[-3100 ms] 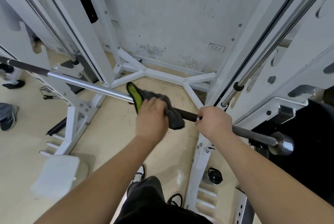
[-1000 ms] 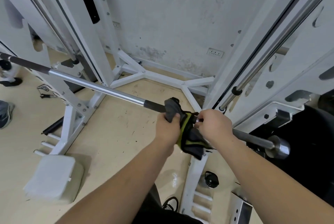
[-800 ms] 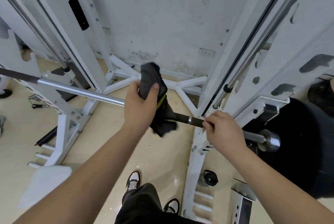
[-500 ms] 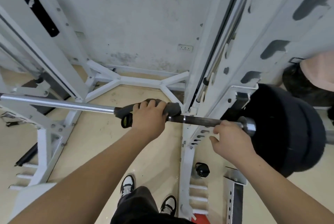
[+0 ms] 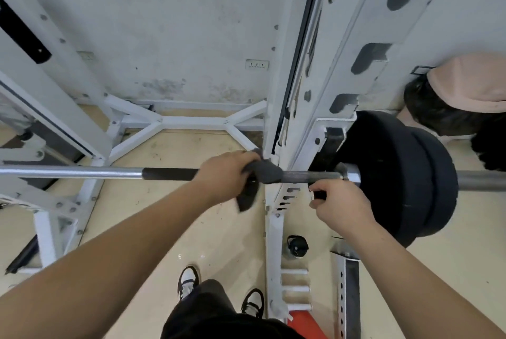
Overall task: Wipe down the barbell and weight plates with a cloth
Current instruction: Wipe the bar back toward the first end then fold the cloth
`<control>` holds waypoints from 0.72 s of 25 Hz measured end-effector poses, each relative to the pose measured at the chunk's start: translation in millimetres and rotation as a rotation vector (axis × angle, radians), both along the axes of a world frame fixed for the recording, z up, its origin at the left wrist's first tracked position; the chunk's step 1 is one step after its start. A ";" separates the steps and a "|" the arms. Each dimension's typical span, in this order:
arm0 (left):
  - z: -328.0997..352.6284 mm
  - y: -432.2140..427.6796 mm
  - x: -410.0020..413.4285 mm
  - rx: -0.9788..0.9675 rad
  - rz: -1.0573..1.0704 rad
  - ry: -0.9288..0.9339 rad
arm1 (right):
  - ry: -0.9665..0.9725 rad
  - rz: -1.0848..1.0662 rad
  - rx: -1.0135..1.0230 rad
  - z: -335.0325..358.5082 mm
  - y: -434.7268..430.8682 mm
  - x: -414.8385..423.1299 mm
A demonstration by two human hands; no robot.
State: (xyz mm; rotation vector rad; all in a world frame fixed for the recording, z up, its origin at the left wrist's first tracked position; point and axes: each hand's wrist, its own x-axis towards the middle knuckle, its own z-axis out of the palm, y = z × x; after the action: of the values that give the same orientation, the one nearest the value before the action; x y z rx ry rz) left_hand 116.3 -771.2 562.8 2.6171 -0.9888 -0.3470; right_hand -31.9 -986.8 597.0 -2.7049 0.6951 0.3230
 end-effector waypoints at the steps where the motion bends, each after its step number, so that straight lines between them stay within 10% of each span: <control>1: -1.5 5.9 2.1 0.010 0.045 -0.018 | -0.016 -0.001 0.006 -2.3 0.5 -0.7; 8: -7.1 -106.6 -61.7 -0.161 -0.259 -0.183 | -0.058 -0.092 0.134 -8.4 -13.6 -0.4; 18: -13.5 -15.3 -37.0 -0.009 -0.165 -0.404 | 0.004 -0.065 0.021 -3.6 -6.1 7.2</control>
State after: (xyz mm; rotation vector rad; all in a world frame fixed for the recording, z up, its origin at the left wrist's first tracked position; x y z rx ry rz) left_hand 79.2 -786.6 549.3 2.6588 -1.3322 0.1593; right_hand -24.7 -993.0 593.4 -2.6561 0.7742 0.3179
